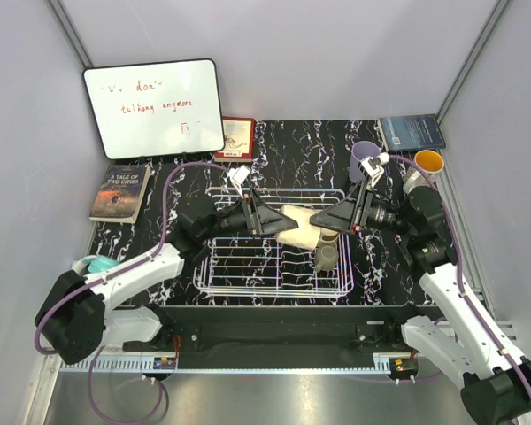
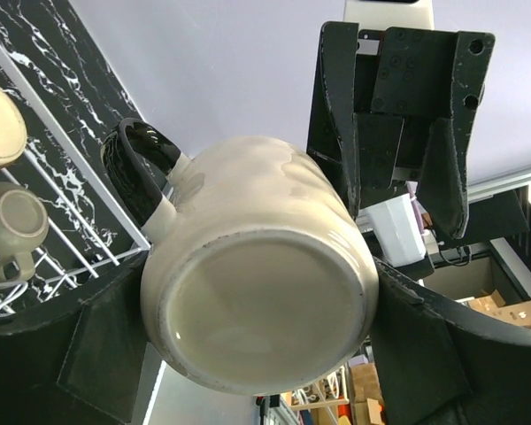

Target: Unload the cups from the dish rack

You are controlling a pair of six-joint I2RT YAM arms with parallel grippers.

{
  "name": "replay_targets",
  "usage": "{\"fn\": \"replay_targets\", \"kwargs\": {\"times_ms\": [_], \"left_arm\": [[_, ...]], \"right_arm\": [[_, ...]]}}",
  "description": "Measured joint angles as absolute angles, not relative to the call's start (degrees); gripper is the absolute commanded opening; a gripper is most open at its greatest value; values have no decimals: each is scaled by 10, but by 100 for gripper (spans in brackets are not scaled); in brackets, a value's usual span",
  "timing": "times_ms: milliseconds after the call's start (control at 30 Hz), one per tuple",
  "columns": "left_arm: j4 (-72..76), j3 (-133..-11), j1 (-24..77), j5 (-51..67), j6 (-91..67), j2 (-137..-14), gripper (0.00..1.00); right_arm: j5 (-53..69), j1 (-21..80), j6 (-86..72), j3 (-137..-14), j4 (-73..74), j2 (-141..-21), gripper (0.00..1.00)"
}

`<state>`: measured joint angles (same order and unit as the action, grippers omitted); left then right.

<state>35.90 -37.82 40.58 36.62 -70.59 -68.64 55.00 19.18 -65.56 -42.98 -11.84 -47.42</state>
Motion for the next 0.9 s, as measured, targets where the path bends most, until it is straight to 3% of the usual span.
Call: {"fn": "replay_targets", "kwargs": {"times_ms": [300, 900], "left_arm": [[250, -412, 403, 336, -629, -655, 0], [248, -420, 387, 339, -629, -653, 0]], "right_arm": [[529, 192, -572, -483, -5, -436, 60], [511, 192, -519, -479, 65, -443, 61]]}}
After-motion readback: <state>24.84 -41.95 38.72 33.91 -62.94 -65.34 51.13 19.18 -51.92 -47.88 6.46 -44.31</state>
